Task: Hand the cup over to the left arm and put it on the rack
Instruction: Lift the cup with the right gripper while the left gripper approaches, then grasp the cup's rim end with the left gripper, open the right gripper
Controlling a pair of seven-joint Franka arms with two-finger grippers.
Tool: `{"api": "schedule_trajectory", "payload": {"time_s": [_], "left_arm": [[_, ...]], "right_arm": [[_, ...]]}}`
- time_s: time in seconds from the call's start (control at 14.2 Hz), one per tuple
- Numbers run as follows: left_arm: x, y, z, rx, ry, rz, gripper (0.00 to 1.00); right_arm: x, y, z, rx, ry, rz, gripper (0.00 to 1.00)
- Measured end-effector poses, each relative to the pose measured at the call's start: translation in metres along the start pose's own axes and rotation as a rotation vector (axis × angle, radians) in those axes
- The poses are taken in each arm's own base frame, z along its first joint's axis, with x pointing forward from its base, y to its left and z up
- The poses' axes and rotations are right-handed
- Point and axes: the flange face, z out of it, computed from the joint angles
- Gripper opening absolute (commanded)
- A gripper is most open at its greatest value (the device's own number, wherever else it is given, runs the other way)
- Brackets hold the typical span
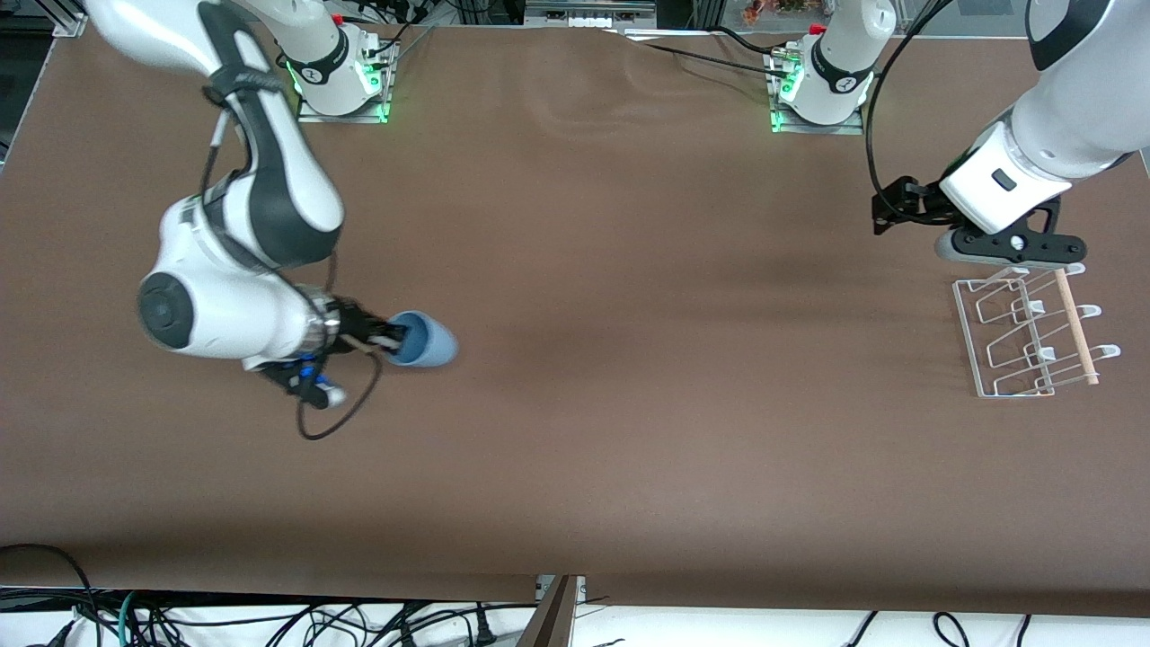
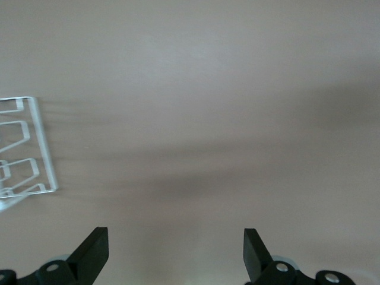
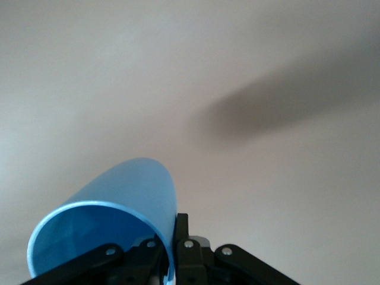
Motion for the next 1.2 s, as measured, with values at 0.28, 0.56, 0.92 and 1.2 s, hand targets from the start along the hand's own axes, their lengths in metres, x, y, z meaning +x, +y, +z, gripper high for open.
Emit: {"api": "schedule_trajectory", "payload": {"time_s": [0.28,0.56,0.92,1.2], "left_arm": [[-0.004,0.048,0.005,-0.185,-0.029,0.117,1.00],[0.005,0.064,0.014,-0.374,0.003,0.414,1.00],[0.033,0.078,0.035,-0.523,0.185,0.833,1.00],[0.044,0.097,0.028,-0.552,0.405,1.092,1.00]], "right_arm": [[-0.104,-0.095,0.003,0.170,-0.003,0.181,0.00],[-0.165,-0.138,-0.030,0.316,-0.095,0.242,0.00],[-0.179,-0.148,-0.046,0.404,-0.245,0.275,0.00],[-0.186,-0.152,-0.042,0.429,-0.337,0.303,0.00]]}}
